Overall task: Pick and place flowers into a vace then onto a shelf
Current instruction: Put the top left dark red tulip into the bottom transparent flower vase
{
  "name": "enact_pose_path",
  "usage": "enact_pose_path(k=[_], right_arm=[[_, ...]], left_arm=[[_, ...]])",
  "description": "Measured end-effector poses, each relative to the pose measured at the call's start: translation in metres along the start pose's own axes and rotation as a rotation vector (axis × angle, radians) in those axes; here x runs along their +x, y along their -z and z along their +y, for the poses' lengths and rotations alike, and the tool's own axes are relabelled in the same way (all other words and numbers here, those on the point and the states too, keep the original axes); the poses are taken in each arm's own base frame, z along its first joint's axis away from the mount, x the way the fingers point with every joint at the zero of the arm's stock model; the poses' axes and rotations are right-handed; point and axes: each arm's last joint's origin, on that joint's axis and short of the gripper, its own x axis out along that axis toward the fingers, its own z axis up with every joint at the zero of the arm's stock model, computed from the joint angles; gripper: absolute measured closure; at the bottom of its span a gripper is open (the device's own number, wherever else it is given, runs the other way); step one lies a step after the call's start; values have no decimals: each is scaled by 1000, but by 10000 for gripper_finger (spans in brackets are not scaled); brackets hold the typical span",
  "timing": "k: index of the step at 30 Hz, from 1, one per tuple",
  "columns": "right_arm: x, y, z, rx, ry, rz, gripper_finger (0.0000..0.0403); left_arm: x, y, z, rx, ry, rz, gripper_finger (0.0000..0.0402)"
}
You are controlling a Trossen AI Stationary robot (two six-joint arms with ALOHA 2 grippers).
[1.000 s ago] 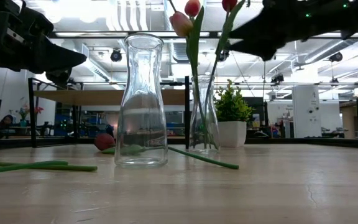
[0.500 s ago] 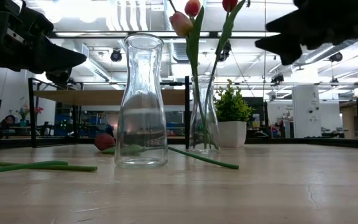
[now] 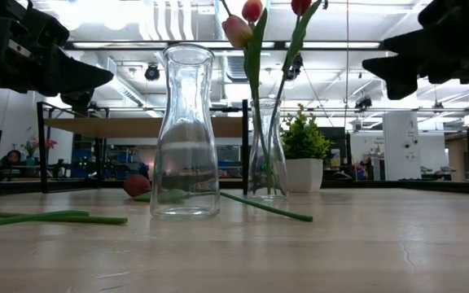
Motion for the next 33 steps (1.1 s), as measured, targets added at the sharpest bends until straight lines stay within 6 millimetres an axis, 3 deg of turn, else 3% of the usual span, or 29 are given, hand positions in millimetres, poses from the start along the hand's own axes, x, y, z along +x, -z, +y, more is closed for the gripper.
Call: enact_pose_path(k=[15,22,29,33], right_arm=[[-14,-2,-25,-44,153,-13,175],[-14,8,-26,-72,145,100,177],[-21,2,-30,-107,283,68,188],[-30,-14,-29,-126,316,85,192]], left_arm=[[0,0,0,-2,0,0,402],[0,0,0,-10,0,0,402],[0,0,0,-10,0,0,402],[0,0,0,-28,0,1,402]])
